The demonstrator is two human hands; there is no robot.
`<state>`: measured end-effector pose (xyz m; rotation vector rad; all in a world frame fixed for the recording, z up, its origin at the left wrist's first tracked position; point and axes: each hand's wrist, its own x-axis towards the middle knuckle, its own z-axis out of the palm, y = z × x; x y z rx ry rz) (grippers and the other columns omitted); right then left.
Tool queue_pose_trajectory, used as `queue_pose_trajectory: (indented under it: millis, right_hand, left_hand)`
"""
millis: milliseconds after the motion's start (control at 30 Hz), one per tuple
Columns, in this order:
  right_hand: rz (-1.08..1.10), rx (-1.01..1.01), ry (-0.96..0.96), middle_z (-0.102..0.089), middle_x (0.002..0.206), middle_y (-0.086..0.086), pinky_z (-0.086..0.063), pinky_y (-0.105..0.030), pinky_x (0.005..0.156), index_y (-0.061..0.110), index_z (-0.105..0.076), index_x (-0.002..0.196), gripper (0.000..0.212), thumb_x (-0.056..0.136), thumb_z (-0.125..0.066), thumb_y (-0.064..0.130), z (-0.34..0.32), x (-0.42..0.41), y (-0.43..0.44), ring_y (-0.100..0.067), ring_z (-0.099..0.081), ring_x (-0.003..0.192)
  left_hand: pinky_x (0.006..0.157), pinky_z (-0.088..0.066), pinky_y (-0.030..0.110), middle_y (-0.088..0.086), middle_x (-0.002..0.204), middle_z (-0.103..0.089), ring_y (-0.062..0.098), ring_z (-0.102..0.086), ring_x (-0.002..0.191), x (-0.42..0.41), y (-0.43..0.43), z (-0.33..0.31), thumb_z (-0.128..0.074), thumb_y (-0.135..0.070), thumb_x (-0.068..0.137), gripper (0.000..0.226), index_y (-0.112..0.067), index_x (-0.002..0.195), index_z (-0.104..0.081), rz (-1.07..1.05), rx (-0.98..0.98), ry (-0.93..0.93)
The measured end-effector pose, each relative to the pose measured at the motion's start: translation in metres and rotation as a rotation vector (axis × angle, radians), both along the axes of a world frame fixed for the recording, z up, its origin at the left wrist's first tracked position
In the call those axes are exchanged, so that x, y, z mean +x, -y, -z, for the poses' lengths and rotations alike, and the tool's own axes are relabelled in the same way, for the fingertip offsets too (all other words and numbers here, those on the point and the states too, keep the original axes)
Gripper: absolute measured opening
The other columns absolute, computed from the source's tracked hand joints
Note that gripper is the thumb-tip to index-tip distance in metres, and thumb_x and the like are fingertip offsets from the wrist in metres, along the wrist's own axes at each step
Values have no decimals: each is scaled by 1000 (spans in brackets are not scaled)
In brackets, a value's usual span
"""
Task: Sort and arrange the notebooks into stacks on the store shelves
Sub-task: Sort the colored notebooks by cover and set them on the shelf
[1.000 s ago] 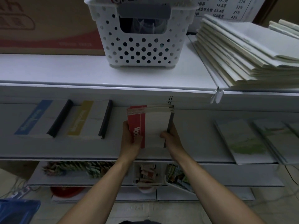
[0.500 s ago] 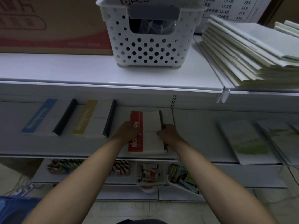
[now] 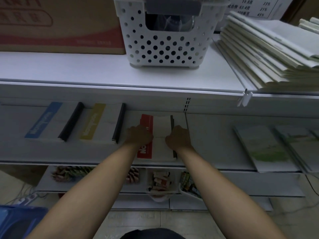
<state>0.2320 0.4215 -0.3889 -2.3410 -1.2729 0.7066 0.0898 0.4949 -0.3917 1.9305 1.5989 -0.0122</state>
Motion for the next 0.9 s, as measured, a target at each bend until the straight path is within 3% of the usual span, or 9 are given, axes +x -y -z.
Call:
queue_pose_trajectory:
  millis: [100,200,267,333,433,600,700,833,900]
  right_hand:
    - [-6,-28,26,-60,92,-7,-44,-24,58,6,-57,94,24,98,-58,29,-3,-3,7,-22,-62,81]
    - [-77,-33,-99,-56,135,-5,-52,-33,92,7,-36,147,82,88,-66,56,-3,7,25,-27,-57,122]
    - [-218,-41,-190,-51,143,1,-50,-37,103,24,-13,157,115,70,-81,55,-4,13,40,-23,-54,128]
    - [-332,-120,-144,-52,139,0,-53,-39,97,37,3,157,132,62,-88,41,4,15,52,-23,-56,122]
    - [-347,-205,31,-46,134,-10,-53,-36,89,34,21,156,131,75,-82,17,10,2,58,-27,-51,117]
    - [-324,-167,128,-49,123,-13,-42,-31,69,30,19,157,123,80,-73,4,15,-8,51,-28,-54,106]
    - [-314,-182,102,-57,112,-12,-45,-29,60,31,18,157,120,81,-70,-2,14,-5,44,-25,-59,93]
    - [-308,-157,88,-59,118,-16,-56,-34,78,31,8,159,114,82,-68,-2,8,3,31,-30,-62,100]
    - [-321,-116,94,-60,119,-18,-54,-32,75,28,5,160,115,80,-72,-2,6,6,24,-30,-63,100]
  left_hand:
    - [97,-52,41,22,140,-55,37,-58,122,-6,2,0,-57,-29,93,57,-2,142,-47,-69,-43,46]
    - [104,-45,31,12,163,-35,30,-48,139,-25,20,-14,-69,-44,93,107,-19,164,6,80,-158,85]
    - [98,-45,25,5,158,-43,25,-53,134,-39,39,-22,-78,-49,85,123,-26,163,15,265,-167,26]
    - [102,-47,29,9,154,-42,28,-51,133,-43,52,-18,-82,-50,80,129,-28,163,14,368,-122,-105]
    - [103,-45,39,17,146,-36,36,-42,133,-36,59,-2,-82,-34,83,119,-28,163,6,330,-7,-188]
    - [100,-48,41,17,137,-40,37,-46,125,-31,57,9,-76,-16,85,100,-29,162,-14,253,79,-152]
    - [102,-50,41,17,136,-46,37,-52,124,-31,49,8,-75,-12,86,94,-29,160,-21,225,64,-106]
    - [104,-52,38,16,141,-56,36,-58,126,-29,38,8,-79,-3,80,87,-25,155,-40,188,118,-15]
    - [104,-52,37,15,142,-58,34,-60,126,-26,29,7,-83,-3,76,87,-22,151,-46,190,124,12]
